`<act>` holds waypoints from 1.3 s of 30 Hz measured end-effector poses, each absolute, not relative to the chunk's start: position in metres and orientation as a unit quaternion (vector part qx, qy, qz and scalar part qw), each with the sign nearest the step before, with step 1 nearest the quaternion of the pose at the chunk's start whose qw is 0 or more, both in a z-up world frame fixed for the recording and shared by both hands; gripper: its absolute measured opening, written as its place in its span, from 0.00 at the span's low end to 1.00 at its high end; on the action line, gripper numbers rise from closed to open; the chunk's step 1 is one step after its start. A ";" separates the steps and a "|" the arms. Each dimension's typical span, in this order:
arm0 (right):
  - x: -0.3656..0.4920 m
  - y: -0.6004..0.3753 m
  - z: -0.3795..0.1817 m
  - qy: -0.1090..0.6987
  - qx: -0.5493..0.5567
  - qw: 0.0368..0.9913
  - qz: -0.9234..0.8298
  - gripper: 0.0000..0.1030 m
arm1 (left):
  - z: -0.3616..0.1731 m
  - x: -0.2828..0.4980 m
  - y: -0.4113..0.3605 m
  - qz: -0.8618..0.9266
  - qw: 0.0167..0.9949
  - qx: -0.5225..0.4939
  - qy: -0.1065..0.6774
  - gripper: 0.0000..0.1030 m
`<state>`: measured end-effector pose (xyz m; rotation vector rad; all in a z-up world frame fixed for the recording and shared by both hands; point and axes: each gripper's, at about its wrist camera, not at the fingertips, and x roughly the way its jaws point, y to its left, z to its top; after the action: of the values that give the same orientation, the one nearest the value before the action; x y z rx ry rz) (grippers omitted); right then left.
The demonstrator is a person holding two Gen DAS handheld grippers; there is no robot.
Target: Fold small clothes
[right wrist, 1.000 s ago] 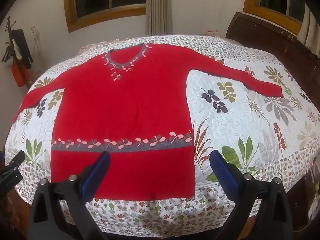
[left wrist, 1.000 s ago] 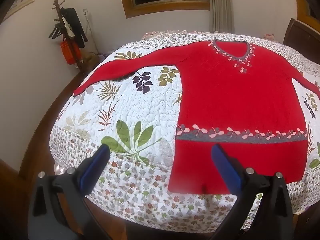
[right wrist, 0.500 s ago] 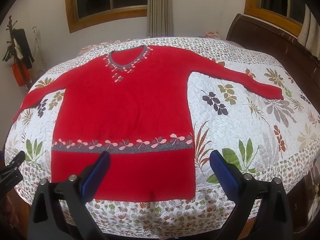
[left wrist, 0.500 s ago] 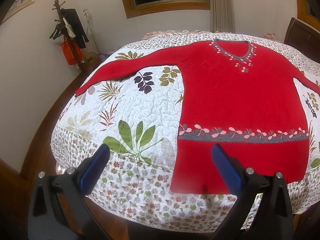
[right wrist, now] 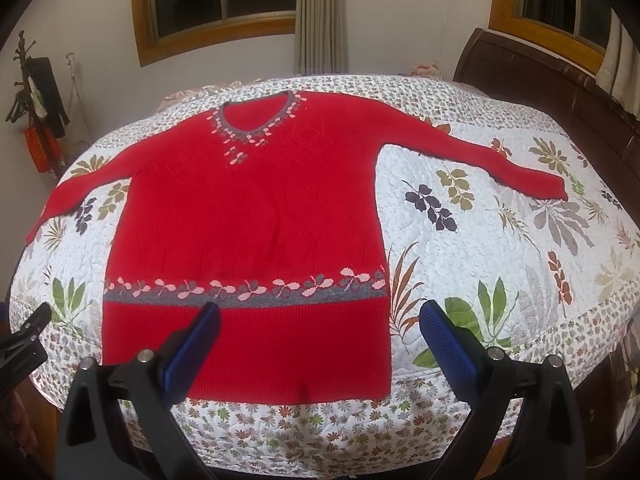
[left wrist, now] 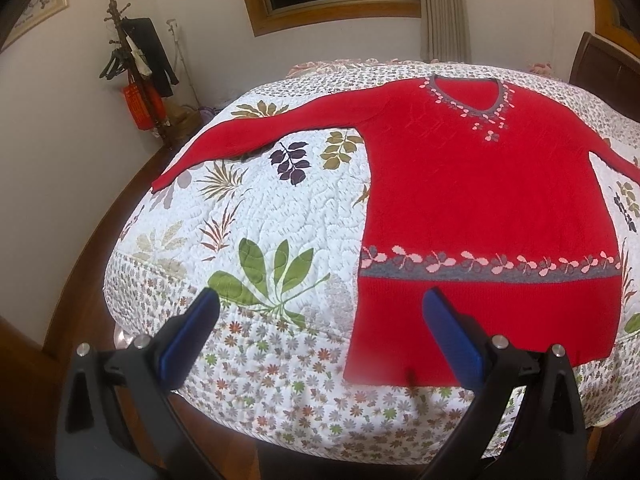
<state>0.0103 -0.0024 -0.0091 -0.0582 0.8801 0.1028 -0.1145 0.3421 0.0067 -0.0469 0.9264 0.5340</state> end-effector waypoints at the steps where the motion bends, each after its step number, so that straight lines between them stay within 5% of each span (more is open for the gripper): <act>1: 0.010 -0.003 -0.010 0.426 -0.028 0.903 0.050 0.97 | 0.006 -0.115 0.342 0.255 0.860 -0.022 0.441 0.97; 39: 0.013 -0.004 -0.021 0.433 -0.027 0.900 0.053 0.97 | 0.000 -0.109 0.340 0.254 0.856 -0.018 0.450 0.97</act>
<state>0.0134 -0.0045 -0.0215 -0.0552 0.8954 0.1099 -0.1092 0.3397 0.0004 -0.0384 0.9460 0.5331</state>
